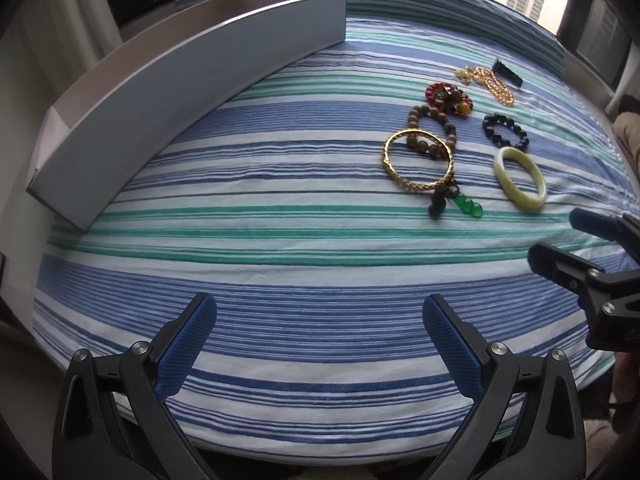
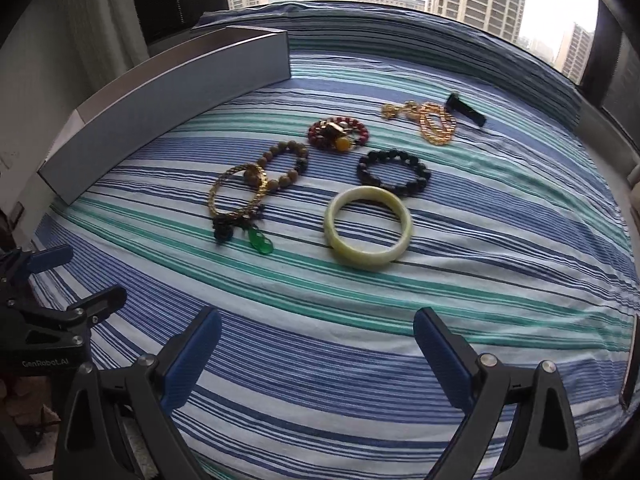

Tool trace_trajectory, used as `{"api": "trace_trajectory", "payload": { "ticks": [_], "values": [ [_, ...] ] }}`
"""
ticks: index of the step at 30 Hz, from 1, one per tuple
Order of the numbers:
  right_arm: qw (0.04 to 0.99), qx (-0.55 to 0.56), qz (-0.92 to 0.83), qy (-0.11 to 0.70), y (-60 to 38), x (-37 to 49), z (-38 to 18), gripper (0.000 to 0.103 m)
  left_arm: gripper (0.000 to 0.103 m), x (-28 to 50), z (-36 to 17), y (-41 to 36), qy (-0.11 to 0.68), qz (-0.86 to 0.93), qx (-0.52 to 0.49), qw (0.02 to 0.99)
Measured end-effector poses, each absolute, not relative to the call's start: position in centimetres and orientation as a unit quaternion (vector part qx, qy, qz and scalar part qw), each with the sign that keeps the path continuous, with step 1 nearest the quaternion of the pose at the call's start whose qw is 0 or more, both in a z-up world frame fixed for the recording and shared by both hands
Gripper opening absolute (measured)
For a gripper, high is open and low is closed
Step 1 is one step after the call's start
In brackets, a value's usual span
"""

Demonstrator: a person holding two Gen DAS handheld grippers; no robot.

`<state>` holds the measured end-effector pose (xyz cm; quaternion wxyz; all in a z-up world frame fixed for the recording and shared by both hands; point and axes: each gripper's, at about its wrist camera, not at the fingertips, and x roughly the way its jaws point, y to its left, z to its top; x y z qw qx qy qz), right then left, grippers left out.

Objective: Organize jewelry
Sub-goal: 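Grasp the green-pendant bead strand with the right tool while the left tool grasps the gold bangle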

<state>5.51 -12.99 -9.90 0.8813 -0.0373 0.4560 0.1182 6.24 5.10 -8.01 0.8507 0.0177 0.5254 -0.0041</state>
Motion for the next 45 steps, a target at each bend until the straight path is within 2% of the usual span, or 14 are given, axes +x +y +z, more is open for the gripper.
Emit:
{"api": "trace_trajectory", "payload": {
  "ticks": [11,12,13,14,15,16,17,18,23,28,36,38,39,45],
  "values": [
    [0.859,-0.074,0.185,0.472,-6.2,13.7,-14.2,0.097,0.102,7.6,-9.0,7.4,0.534,0.016,0.004,0.845],
    [0.863,-0.084,0.181,0.464,-6.0,13.6,-14.2,0.088,0.102,7.8,-9.1,7.5,0.535,0.018,0.005,0.845],
    [0.867,-0.097,0.173,0.456,-5.9,13.6,-14.2,0.073,0.102,8.0,-9.3,7.6,0.536,0.018,0.006,0.844],
    [0.870,-0.104,0.170,0.451,-6.0,13.5,-14.1,0.063,0.102,8.2,-9.4,7.6,0.538,0.017,0.007,0.843],
    [0.870,-0.105,0.170,0.451,-6.1,13.4,-14.0,0.045,0.102,8.4,-9.6,7.7,0.540,0.016,0.008,0.842],
    [0.868,-0.099,0.173,0.455,-6.5,13.4,-13.8,0.039,0.102,8.7,-9.6,7.7,0.541,0.015,0.009,0.841],
    [0.865,-0.091,0.175,0.460,-6.9,13.3,-13.7,0.027,0.102,9.0,-9.6,7.7,0.541,0.012,0.009,0.841],
    [0.864,-0.084,0.177,0.465,-7.4,13.1,-13.6,0.022,0.102,9.3,-9.6,7.8,0.542,0.007,0.009,0.840],
    [0.856,-0.065,0.175,0.481,-9.8,10.9,-13.3,0.019,0.102,12.1,-9.7,5.8,0.559,-0.066,0.020,0.826],
    [0.853,-0.049,0.164,0.493,-12.0,8.4,-13.1,0.016,0.102,15.9,-9.9,0.4,0.558,-0.164,0.060,0.811],
    [0.858,-0.025,0.163,0.486,-13.8,6.4,-12.3,0.011,0.101,20.2,-12.9,-3.7,0.571,-0.171,0.129,0.792],
    [0.861,-0.019,0.164,0.481,-14.2,6.2,-11.8,0.011,0.089,19.9,-12.5,-3.7,0.562,-0.179,0.128,0.797],
    [0.862,-0.016,0.164,0.479,-14.4,6.1,-11.6,0.010,0.070,19.7,-12.0,-3.6,0.557,-0.184,0.126,0.800],
    [0.861,0.015,0.174,0.478,-15.3,6.3,-10.5,0.010,0.070,18.7,-10.2,-1.1,0.556,-0.174,0.082,0.809]
  ]
}}
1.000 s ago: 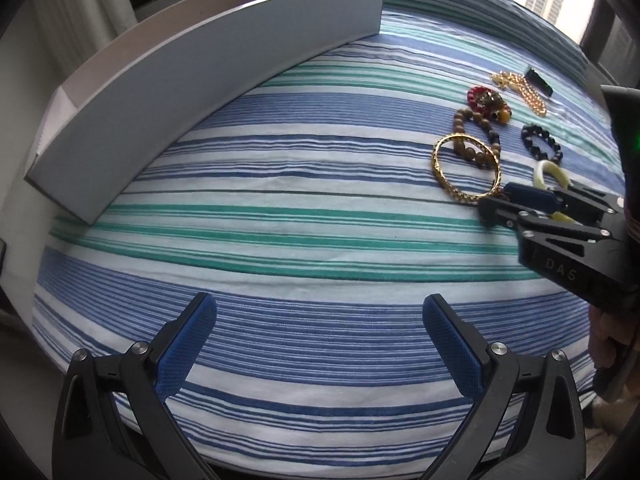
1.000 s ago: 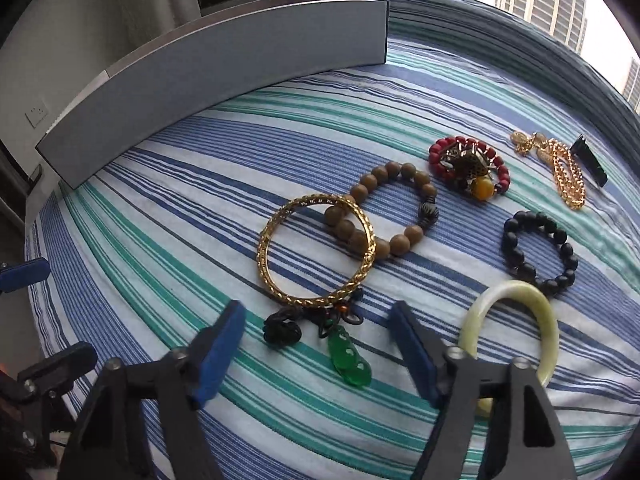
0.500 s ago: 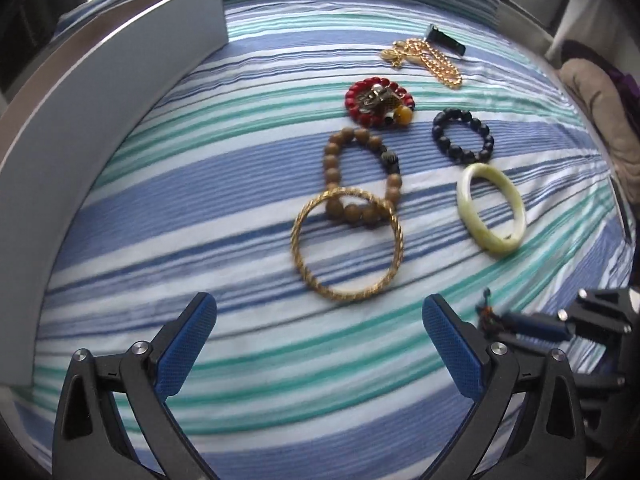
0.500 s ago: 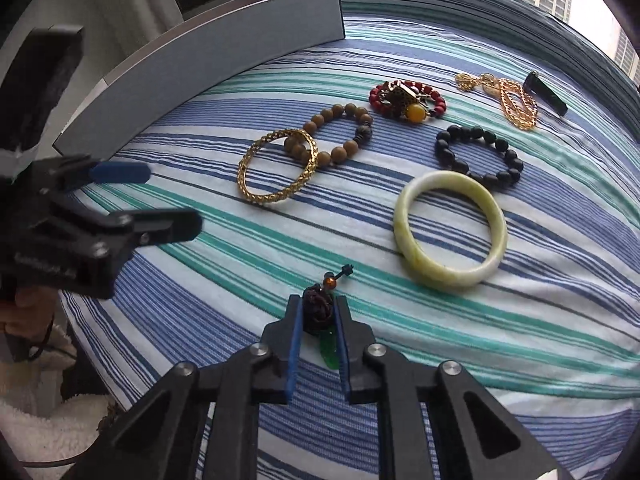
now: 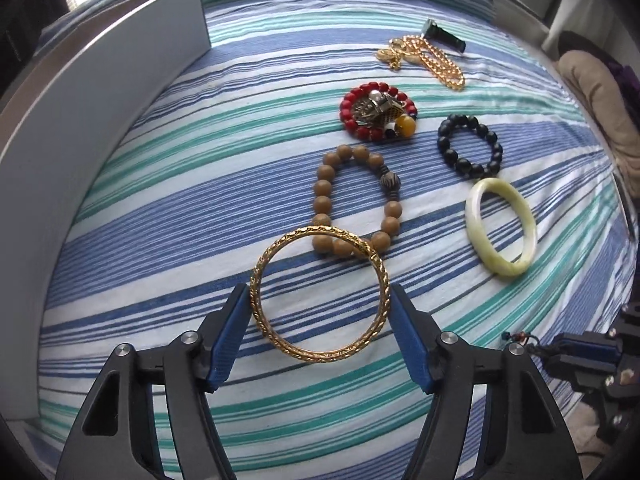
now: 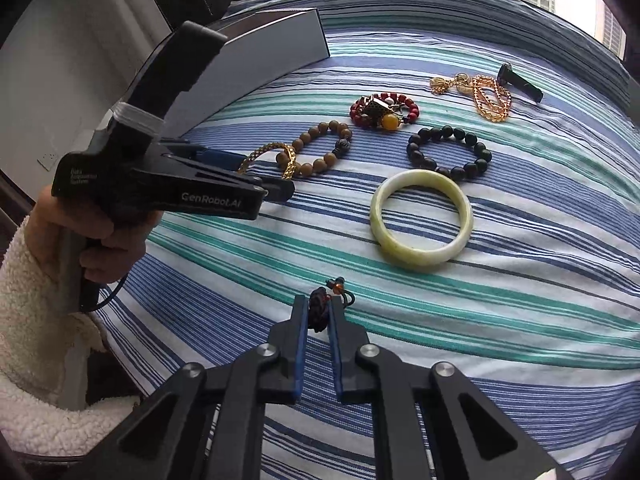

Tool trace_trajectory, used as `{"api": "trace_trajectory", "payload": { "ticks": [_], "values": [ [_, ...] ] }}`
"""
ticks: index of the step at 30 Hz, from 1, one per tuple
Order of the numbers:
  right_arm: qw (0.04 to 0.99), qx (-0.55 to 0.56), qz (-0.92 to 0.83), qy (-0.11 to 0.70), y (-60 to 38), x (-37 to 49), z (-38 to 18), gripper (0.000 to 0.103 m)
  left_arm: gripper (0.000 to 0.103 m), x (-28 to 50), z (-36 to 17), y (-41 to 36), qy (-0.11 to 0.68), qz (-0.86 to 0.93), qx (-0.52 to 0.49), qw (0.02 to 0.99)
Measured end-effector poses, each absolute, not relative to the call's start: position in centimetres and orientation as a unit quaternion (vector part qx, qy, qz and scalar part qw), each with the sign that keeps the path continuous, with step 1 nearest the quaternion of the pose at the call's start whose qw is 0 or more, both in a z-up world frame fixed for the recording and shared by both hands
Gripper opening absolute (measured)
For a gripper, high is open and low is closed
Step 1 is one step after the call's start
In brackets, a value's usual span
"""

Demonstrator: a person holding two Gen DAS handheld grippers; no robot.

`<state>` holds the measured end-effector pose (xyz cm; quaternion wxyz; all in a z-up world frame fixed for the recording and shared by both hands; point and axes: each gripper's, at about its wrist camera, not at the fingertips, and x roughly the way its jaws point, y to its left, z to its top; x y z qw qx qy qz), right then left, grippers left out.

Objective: Organize jewelry
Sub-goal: 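Carry both items into the white box and open both tools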

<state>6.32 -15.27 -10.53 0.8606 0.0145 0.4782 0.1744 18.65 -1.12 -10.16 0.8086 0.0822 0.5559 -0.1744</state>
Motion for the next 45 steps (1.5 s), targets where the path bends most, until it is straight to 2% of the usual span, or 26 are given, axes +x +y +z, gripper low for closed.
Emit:
{"api": "trace_trajectory", "payload": {
  "ticks": [9,13,17,22,27,29,30,31,32,33,34,40,45],
  "values": [
    [0.847,0.064,0.237,0.471,-15.5,8.6,-5.6,0.010,0.070,15.7,-2.5,7.8,0.532,-0.119,0.040,0.838],
    [0.850,0.048,0.275,0.447,-12.7,11.6,-1.8,0.010,0.070,16.5,2.2,14.6,0.503,-0.065,0.006,0.862],
    [0.858,0.021,0.323,0.399,-7.4,15.1,3.0,0.010,0.070,18.5,4.8,21.4,0.475,0.020,-0.014,0.880],
    [0.867,-0.011,0.367,0.338,1.6,20.1,7.4,0.010,0.070,21.8,3.1,27.9,0.487,0.097,-0.040,0.867],
    [0.856,-0.040,0.386,0.343,10.2,25.7,6.0,0.010,0.070,24.0,-0.7,31.5,0.514,0.127,-0.055,0.846],
    [0.850,-0.047,0.387,0.354,12.5,27.4,4.6,0.010,0.073,24.1,-1.6,32.5,0.520,0.130,-0.058,0.842],
    [0.847,-0.046,0.386,0.362,13.2,28.1,3.9,0.011,0.082,24.2,-1.9,32.8,0.521,0.134,-0.059,0.841],
    [0.847,-0.046,0.379,0.369,13.8,28.7,3.3,0.014,0.094,24.1,-2.1,33.1,0.519,0.140,-0.061,0.841],
    [0.849,-0.043,0.372,0.374,14.2,29.2,2.9,0.021,0.097,23.8,-2.0,33.5,0.513,0.145,-0.063,0.844],
    [0.849,-0.038,0.368,0.377,14.2,29.4,2.5,0.046,0.097,23.6,-1.9,33.7,0.506,0.146,-0.064,0.847],
    [0.851,-0.029,0.367,0.376,14.0,29.5,2.4,0.060,0.098,23.6,-1.9,33.8,0.501,0.148,-0.064,0.850],
    [0.853,-0.015,0.361,0.377,10.3,26.7,2.1,0.060,0.098,24.4,-1.8,33.9,0.450,0.169,-0.053,0.875],
    [0.863,-0.028,0.352,0.361,5.0,21.1,0.9,0.060,0.098,25.6,-4.6,31.4,0.482,0.174,0.010,0.859]
  ]
}}
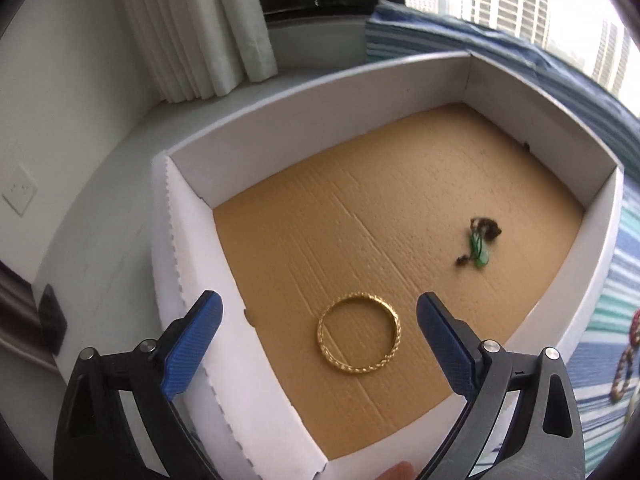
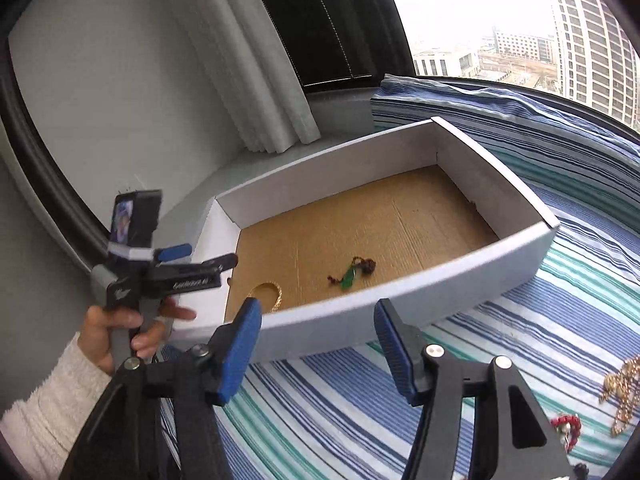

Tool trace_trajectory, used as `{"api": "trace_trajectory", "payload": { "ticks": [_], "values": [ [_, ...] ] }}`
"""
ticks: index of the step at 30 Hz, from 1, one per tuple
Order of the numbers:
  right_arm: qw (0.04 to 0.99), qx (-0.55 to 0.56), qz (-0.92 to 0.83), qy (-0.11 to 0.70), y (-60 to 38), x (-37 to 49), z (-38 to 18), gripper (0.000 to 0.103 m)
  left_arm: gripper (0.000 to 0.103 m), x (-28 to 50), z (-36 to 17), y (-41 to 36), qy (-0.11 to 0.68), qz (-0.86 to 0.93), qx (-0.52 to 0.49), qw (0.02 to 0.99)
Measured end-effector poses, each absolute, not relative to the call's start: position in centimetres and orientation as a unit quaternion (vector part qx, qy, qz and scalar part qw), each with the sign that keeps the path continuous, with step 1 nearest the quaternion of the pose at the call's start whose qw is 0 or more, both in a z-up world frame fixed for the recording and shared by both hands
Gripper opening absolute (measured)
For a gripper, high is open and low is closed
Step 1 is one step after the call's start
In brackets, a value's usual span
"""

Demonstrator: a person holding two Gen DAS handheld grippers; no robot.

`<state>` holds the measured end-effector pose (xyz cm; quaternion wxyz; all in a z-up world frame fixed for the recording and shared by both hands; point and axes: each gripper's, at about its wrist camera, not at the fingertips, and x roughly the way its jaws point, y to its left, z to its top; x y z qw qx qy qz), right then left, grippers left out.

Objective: Organize jewelry
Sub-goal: 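Carry both items into the white box and open both tools, then move both open tools back over the remaining jewelry on the bed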

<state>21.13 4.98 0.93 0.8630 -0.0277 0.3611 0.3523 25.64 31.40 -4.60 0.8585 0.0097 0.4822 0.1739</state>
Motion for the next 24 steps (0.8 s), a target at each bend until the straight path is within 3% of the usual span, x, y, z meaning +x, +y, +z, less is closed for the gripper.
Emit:
{"api": "trace_trajectory", "payload": {
  "ticks": [10,20,24],
  "values": [
    [0.914,-0.063,0.202,0.346,-7.5,9.3,-4.1,0.060,0.098,22.9,-4.5,28.3,0.461,0.212,0.099,0.856],
    [0.919,-0.063,0.037,0.386,-17.7,3.5,-10.2,0.060,0.102,16.4,-2.3,25.7,0.433,0.198,0.072,0.876],
    [0.923,-0.053,0.019,0.381,-19.2,2.6,-11.1,0.074,0.102,13.2,-1.0,21.0,0.415,0.141,0.054,0.897]
  ]
}}
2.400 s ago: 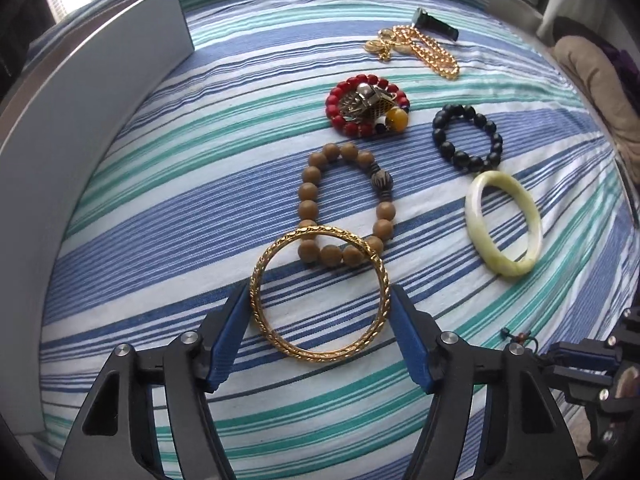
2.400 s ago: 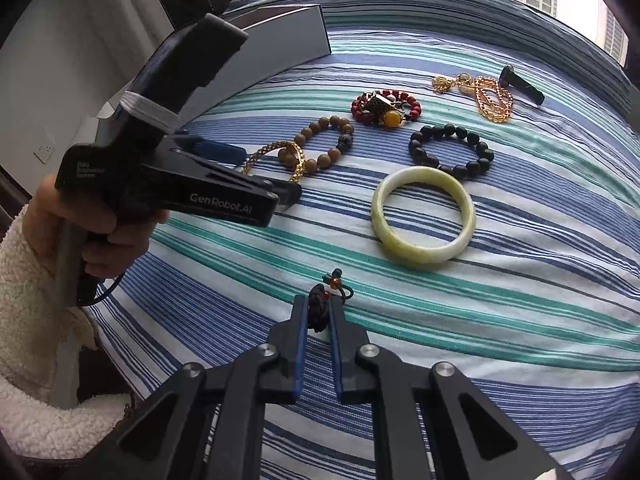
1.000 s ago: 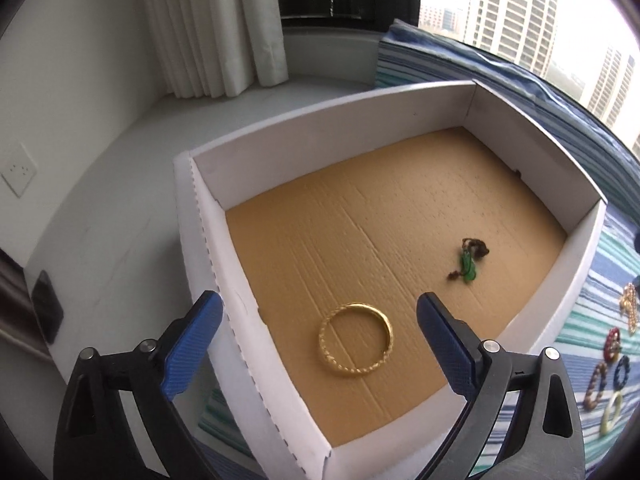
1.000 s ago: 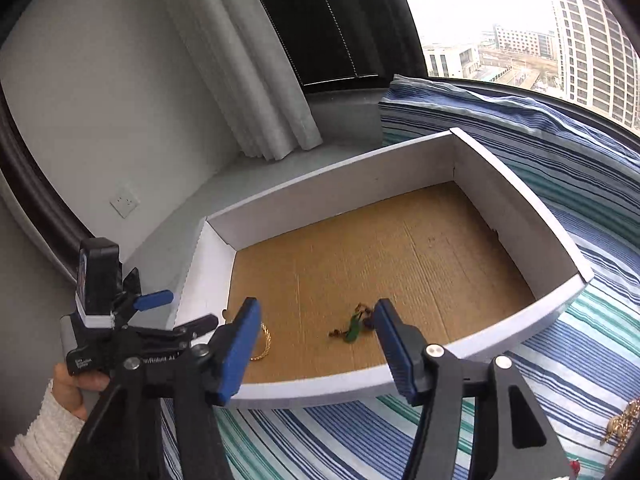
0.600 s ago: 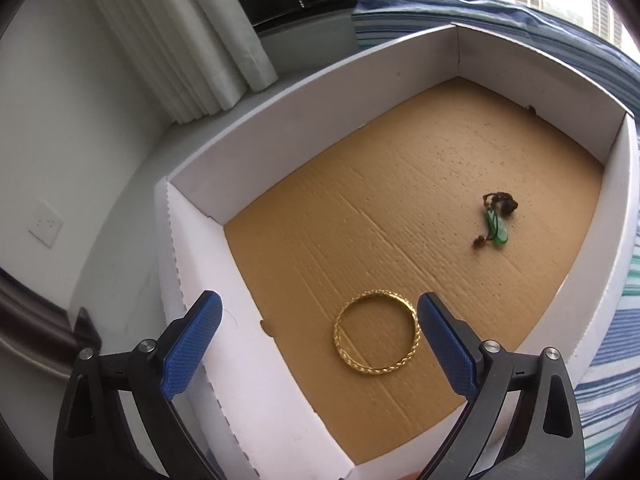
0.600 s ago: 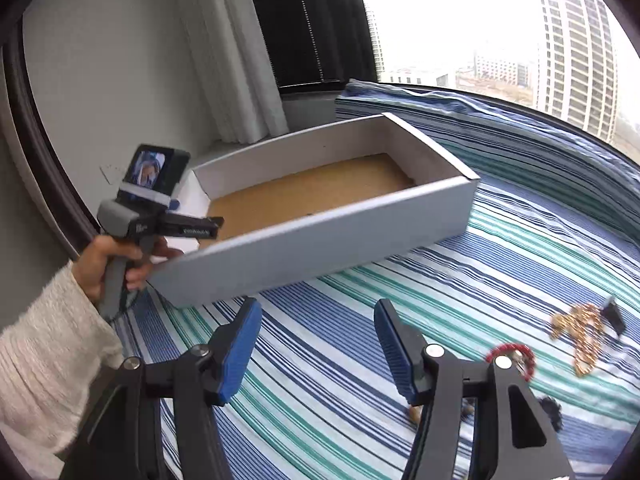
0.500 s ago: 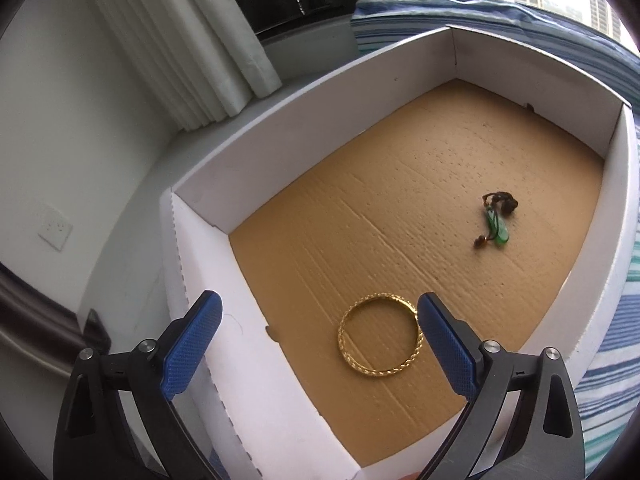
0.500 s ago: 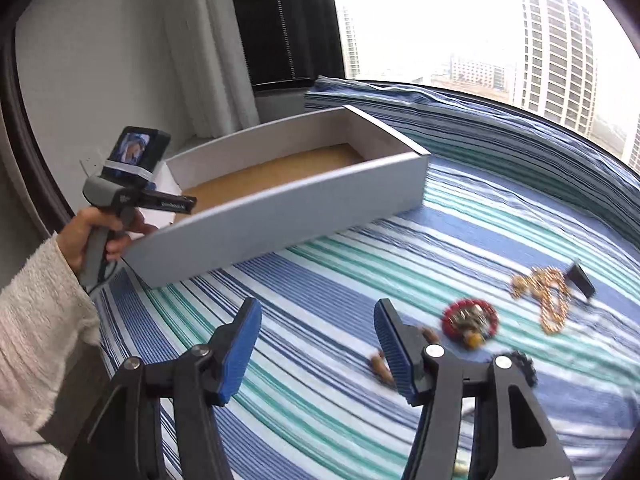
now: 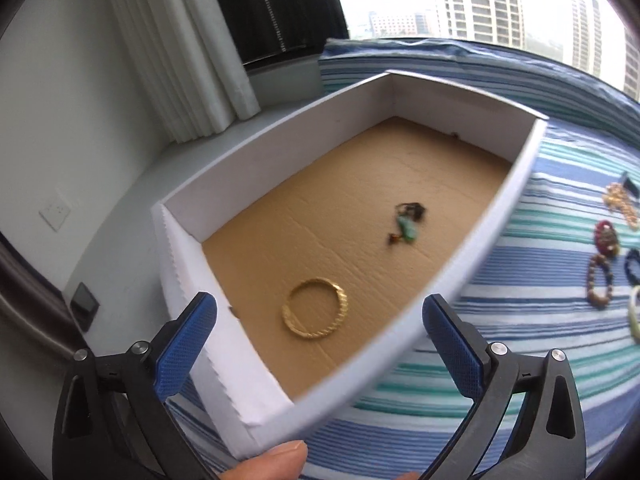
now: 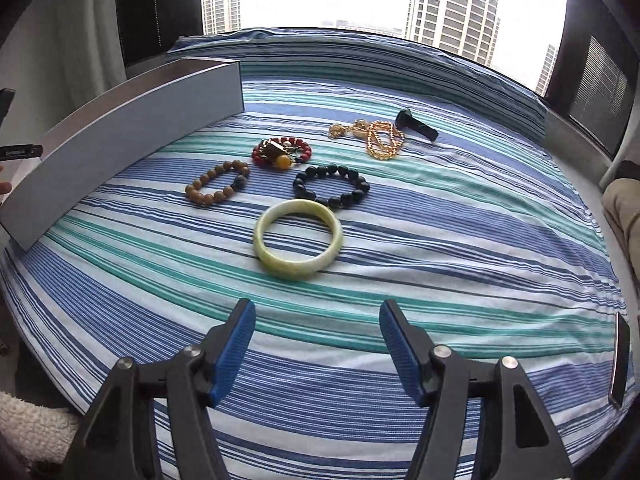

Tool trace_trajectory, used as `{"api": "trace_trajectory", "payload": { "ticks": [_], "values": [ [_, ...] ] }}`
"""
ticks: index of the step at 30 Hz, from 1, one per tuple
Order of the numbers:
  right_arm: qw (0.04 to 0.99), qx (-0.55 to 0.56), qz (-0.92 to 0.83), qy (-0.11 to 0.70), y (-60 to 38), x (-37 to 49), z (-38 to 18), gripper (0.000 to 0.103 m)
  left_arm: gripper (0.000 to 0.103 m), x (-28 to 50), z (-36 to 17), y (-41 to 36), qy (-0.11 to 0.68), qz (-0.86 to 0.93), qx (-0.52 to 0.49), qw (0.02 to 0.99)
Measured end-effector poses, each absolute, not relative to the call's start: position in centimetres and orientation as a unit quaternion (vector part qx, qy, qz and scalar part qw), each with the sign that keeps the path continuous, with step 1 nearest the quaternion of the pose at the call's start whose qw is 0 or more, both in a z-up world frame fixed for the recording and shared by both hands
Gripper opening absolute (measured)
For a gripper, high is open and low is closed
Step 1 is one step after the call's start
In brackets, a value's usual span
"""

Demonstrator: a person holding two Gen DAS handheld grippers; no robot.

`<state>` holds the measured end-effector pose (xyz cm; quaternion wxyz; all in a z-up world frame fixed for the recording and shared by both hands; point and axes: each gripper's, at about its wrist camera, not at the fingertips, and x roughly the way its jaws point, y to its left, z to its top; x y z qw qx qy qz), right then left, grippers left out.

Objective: Organize jewelry
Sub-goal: 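Move both open tools back over the remaining jewelry on the bed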

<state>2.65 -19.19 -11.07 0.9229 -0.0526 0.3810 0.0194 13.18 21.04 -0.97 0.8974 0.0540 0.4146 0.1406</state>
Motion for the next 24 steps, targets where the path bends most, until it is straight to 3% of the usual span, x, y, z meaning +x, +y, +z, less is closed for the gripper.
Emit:
{"api": "trace_trajectory", "payload": {
  "ticks": [6,11,24],
  "values": [
    [0.921,-0.041,0.006,0.387,-20.2,2.5,-12.3,0.075,0.103,9.9,-5.5,11.2,0.474,-0.005,-0.004,0.881],
    [0.912,-0.039,-0.005,0.409,-20.6,2.4,-14.1,0.075,0.103,9.4,-10.2,4.4,0.504,-0.040,0.033,0.862],
    [0.910,-0.024,-0.012,0.413,-21.3,2.3,-16.1,0.075,0.103,10.0,-12.9,2.0,0.490,-0.061,0.036,0.869]
  ]
}}
